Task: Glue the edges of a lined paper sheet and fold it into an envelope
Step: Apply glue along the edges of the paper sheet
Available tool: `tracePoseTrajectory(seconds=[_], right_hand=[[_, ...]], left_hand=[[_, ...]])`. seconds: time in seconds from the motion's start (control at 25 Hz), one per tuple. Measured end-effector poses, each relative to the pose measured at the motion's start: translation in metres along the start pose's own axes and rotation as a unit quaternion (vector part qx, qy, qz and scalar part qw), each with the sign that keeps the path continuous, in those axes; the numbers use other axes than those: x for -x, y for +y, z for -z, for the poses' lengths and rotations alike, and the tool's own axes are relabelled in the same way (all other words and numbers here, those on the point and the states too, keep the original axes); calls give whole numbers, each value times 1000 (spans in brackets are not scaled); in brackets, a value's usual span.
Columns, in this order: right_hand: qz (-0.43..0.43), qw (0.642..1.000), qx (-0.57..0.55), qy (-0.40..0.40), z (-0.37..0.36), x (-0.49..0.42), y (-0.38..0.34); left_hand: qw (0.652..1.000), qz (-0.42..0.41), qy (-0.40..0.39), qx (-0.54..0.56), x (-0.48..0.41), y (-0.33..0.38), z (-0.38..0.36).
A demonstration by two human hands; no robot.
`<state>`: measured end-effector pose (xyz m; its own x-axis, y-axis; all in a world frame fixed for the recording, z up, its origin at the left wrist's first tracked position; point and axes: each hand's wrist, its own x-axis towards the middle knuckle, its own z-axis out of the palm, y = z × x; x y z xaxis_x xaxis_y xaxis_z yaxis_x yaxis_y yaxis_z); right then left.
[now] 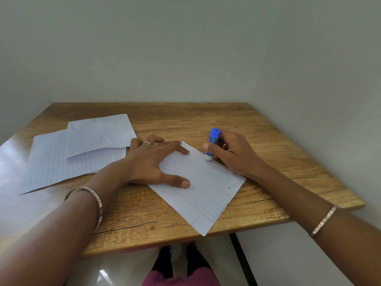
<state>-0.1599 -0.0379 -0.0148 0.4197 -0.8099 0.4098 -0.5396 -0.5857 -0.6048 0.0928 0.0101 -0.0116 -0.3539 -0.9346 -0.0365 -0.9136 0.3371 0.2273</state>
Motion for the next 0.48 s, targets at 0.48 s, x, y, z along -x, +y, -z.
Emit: tracePoseTrajectory(seconds=[0.48], right_hand=[[3, 1000, 11, 5, 14, 22, 3]], left_hand=[[1000, 5, -4, 3, 0, 2, 0]])
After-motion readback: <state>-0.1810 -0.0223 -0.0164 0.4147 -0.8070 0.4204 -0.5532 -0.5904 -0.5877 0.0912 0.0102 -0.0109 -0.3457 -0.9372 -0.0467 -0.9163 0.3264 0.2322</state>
